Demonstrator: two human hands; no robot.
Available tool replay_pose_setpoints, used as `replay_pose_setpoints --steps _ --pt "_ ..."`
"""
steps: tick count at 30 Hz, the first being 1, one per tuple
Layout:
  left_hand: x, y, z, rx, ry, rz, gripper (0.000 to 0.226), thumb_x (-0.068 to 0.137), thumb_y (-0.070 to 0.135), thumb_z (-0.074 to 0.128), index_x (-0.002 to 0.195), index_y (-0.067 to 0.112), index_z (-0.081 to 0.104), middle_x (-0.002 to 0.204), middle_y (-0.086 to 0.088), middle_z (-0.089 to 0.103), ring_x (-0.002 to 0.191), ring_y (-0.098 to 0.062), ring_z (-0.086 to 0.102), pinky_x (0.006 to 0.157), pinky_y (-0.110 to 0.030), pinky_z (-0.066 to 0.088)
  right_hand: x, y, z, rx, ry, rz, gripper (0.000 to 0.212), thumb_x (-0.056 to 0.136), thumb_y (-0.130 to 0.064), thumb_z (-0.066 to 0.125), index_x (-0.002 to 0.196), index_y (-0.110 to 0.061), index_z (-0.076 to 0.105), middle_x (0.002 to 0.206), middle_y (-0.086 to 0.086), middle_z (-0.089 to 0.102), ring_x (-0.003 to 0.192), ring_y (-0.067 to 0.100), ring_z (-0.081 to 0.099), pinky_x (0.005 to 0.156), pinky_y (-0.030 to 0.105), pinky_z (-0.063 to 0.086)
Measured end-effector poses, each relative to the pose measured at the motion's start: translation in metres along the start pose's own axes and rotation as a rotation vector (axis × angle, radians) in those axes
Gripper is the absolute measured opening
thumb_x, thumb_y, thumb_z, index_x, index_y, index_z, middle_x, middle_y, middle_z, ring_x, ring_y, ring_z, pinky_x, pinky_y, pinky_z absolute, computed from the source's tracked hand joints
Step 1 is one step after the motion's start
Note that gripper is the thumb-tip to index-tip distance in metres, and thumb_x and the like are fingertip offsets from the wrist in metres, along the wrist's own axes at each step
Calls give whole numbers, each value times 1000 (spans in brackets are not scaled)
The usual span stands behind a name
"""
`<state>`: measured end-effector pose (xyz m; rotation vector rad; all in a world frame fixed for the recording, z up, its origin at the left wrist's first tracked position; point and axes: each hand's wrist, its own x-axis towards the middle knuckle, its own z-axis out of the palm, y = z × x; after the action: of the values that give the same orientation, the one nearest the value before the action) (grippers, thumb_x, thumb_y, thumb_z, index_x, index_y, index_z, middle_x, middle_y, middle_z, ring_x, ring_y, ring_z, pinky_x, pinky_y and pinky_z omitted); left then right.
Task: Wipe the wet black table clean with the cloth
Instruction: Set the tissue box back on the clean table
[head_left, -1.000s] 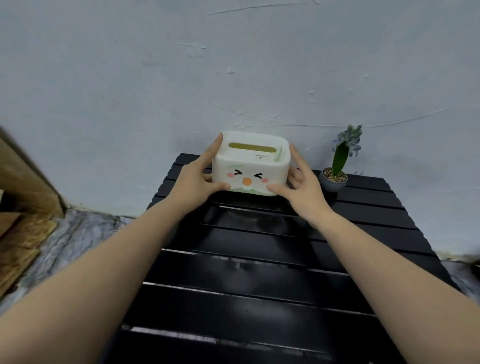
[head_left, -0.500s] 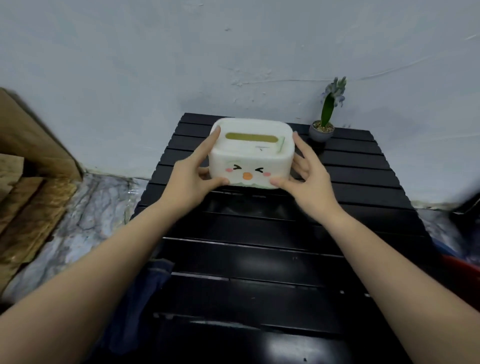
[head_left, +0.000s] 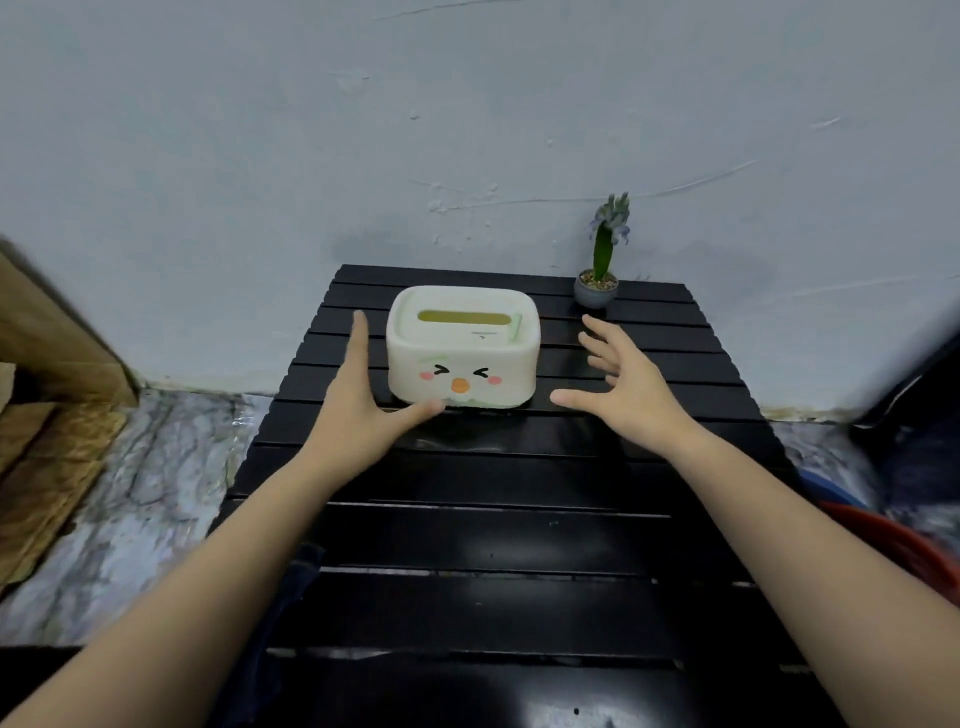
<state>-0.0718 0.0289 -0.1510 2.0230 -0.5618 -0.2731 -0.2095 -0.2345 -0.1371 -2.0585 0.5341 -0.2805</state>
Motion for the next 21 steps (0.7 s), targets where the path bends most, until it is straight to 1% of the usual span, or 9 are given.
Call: replay_pose_setpoints --steps 1,3,5,6,9,13,15,17,21 --pt "-3 0 3 -12 88 -12 120 66 57 80 153 39 -1 158 10 27 144 -10 28 116 -37 30 -2 3 -10 -31 29 0 91 71 -28 87 147 -36 38 148 -6 48 133 13 47 111 37 38" --pt "-11 9 13 -58 266 34 104 70 62 75 152 35 16 155 8 34 143 -15 32 116 -45 33 -5 11 -29 -98 88 -2 72 76 -29 84 139 -34 49 140 -8 56 126 13 52 108 36 42" --pt "-19 31 28 -99 376 153 80 77 50 74 144 33 34 141 11 48 130 -15 47 107 -44 42 -5 19 -45 -155 143 -10 53 81 -28 79 129 -33 57 130 -10 61 118 13 55 103 36 45" --pt "-21 45 37 -118 389 210 68 80 43 74 139 32 41 134 12 53 123 -14 51 103 -42 46 -4 22 -52 -178 165 -19 45 83 -28 76 125 -33 60 125 -10 62 115 13 56 100 35 46" --pt "-21 86 73 -131 287 334 49 83 31 73 128 26 52 124 12 58 112 -9 57 95 -34 50 4 28 -66 -247 207 -50 30 87 -27 71 115 -33 65 121 -8 64 110 14 57 96 33 47" --pt "-3 106 130 34 96 461 41 84 28 71 122 22 56 117 11 58 108 -8 54 95 -32 47 36 34 -76 -393 188 -98 27 87 -30 66 114 -31 65 118 -4 64 109 16 57 96 39 48" --pt "9 99 157 136 17 462 41 84 28 70 121 20 56 117 6 58 110 -14 53 97 -35 46 55 35 -78 -450 170 -104 29 87 -35 63 116 -34 62 120 -3 62 114 18 55 98 44 47" --pt "18 89 177 244 -54 417 41 84 30 69 122 21 56 120 3 56 112 -19 51 97 -33 44 76 36 -78 -513 135 -72 35 88 -37 63 123 -35 59 126 2 55 121 24 50 102 45 43" --pt "27 70 200 425 -103 446 33 82 32 69 114 23 63 117 1 57 105 -23 51 90 -35 47 115 39 -68 -586 50 -27 51 90 -41 64 139 -36 48 142 12 40 131 36 35 109 47 36"
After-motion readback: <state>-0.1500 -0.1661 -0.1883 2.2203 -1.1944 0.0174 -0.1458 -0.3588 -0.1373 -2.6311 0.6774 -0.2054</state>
